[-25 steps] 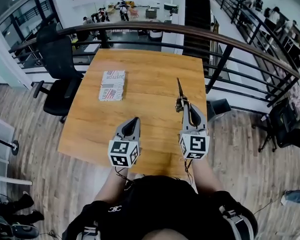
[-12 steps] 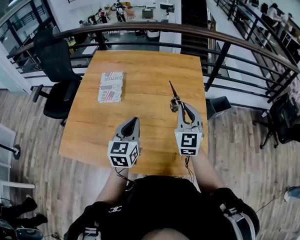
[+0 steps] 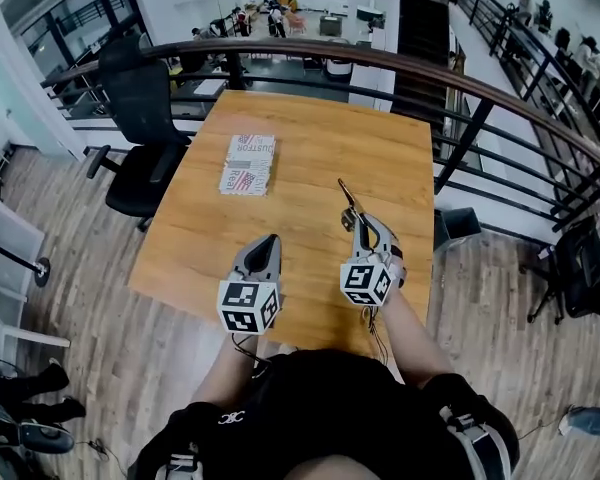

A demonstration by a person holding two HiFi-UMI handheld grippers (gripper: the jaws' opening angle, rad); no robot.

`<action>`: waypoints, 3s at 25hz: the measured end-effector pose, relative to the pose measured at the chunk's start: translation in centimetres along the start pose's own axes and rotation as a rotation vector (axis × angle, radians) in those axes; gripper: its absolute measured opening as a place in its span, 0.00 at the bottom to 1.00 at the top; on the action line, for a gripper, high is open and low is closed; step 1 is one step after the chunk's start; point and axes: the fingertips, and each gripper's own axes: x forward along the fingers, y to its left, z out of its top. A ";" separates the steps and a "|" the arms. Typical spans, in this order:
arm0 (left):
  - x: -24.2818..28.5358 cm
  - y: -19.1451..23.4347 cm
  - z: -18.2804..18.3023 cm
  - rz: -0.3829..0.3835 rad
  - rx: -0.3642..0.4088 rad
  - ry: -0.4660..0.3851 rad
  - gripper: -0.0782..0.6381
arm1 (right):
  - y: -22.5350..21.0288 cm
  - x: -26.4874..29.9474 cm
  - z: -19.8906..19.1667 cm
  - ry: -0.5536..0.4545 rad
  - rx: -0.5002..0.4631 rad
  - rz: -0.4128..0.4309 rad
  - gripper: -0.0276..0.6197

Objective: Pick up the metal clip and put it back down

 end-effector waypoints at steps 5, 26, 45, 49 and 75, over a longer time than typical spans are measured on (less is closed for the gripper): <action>-1.3 2.1 -0.2 0.062 -0.014 -0.005 0.13 | 3.9 1.8 -2.5 0.052 -0.080 0.068 0.07; -4.0 4.6 -1.6 0.181 -0.045 0.005 0.13 | 15.0 3.9 -15.1 0.301 -0.363 0.259 0.07; -2.8 4.1 -1.4 0.163 -0.046 0.013 0.13 | 12.7 3.6 -7.2 0.127 0.297 0.374 0.38; -1.7 3.3 -1.5 0.133 -0.036 0.011 0.13 | 6.2 2.7 -1.8 -0.033 0.507 0.279 0.27; 3.1 -3.1 0.1 -0.080 0.041 0.002 0.13 | -6.5 -6.2 3.7 -0.204 0.577 -0.009 0.06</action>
